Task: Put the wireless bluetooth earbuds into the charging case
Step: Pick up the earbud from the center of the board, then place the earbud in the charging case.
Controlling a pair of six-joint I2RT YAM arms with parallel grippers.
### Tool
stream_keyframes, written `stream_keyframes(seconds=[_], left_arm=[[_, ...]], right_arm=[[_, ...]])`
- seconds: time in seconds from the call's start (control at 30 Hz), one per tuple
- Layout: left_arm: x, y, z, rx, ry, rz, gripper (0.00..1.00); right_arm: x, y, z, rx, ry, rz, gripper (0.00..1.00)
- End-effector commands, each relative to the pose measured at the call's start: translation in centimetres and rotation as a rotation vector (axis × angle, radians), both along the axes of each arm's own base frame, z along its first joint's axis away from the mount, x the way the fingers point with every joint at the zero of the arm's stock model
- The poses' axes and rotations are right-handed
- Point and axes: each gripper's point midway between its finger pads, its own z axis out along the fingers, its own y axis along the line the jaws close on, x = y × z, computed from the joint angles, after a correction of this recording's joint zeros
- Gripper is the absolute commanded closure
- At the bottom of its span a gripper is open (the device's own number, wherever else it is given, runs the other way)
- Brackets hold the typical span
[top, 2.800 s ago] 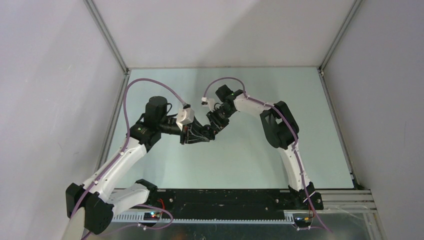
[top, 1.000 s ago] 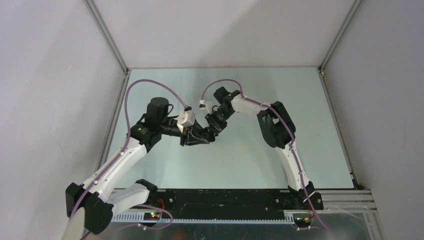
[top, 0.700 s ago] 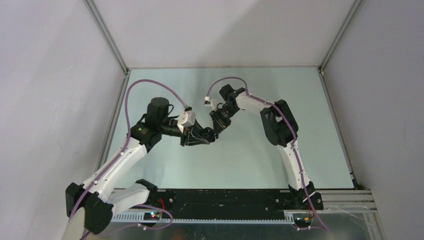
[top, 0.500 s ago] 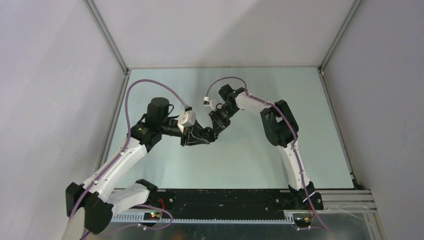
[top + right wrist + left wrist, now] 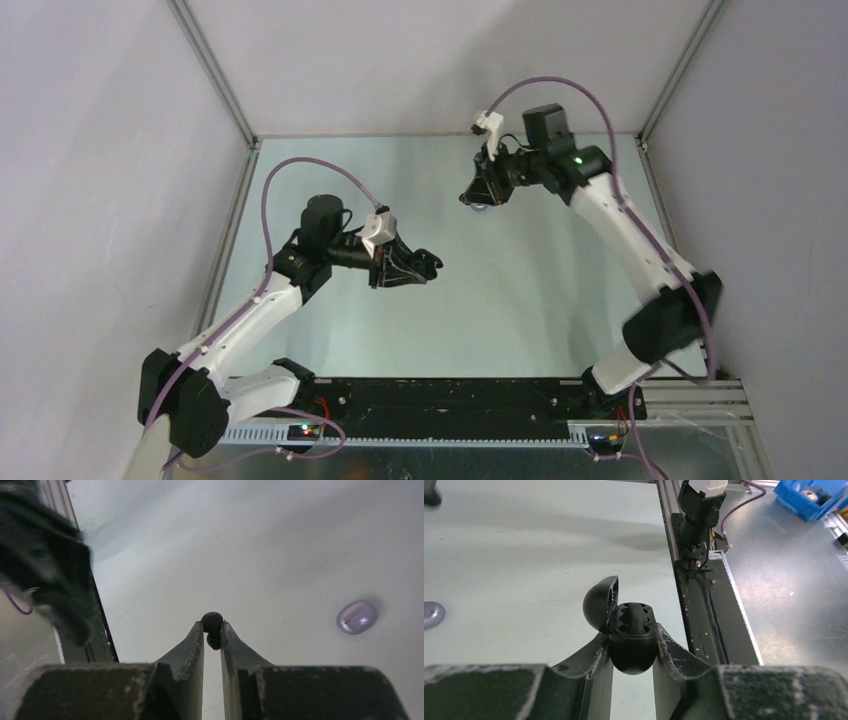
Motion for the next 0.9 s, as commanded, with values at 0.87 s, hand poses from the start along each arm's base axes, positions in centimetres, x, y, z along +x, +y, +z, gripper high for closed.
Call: stream_keyframes(seconds=[0.87], left_arm=[[1.4,-0.9,3.2,-0.139,0.078,0.053,1.0]], right_arm=[[-16.2,3.4,6.4,0.178,-0.309,0.363,0.86]])
